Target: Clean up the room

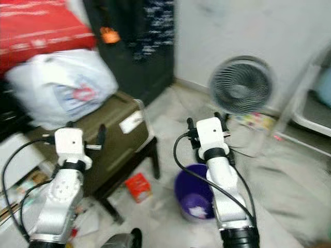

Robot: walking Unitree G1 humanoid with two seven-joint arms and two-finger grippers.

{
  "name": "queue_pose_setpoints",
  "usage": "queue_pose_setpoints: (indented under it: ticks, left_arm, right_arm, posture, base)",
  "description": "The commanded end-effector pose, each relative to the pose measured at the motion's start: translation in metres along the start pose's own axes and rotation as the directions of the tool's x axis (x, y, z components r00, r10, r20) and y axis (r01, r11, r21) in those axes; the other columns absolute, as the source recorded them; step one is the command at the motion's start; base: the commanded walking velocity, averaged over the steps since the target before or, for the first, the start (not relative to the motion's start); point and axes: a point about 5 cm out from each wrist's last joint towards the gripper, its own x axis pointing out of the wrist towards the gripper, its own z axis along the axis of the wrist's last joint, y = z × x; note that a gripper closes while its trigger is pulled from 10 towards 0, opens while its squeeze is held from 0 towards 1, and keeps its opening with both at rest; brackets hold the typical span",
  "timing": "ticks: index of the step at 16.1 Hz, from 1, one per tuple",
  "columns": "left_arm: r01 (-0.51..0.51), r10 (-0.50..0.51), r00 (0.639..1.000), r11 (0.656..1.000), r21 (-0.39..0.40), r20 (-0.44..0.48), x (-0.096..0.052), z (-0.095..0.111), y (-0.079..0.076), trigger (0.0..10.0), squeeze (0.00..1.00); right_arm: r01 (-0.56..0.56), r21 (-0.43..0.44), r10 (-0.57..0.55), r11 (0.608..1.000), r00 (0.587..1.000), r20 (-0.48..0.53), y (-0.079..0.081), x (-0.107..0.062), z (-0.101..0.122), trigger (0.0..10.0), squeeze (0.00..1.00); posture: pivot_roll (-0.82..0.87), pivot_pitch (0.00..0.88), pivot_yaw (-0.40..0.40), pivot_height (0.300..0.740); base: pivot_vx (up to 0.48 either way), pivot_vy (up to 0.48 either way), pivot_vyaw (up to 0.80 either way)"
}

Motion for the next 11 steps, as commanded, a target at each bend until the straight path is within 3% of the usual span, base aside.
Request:
queue_pose_setpoints:
  ticks: [1, 11]
  left_arm:
    - [-0.016, 0.016, 1.000, 1.000, 0.020, 0.004, -0.0008, 0.0014, 0.0050, 10.0, 0.00]
    - [-0.040, 0.040, 0.999, 0.999, 0.032, 0.004, -0.0023, 0.0029, 0.0066, 10.0, 0.00]
  right_arm:
    - [-0.007, 0.009, 0.007, 1.000, 1.000, 0.020, 0.0016, 0.0020, 0.0069, 10.0, 0.00]
    - [-0.037, 0.005, 0.036, 0.999, 0.999, 0.029, 0.0069, 0.0053, 0.0090, 10.0, 0.00]
  posture:
    - [-0.12, 0.000, 0.037, 0.740]
    - [-0.10, 0.000, 0.026, 0.740]
  base:
    - [0.000, 0.000, 0.80]
    - [0.000, 0.000, 0.80]
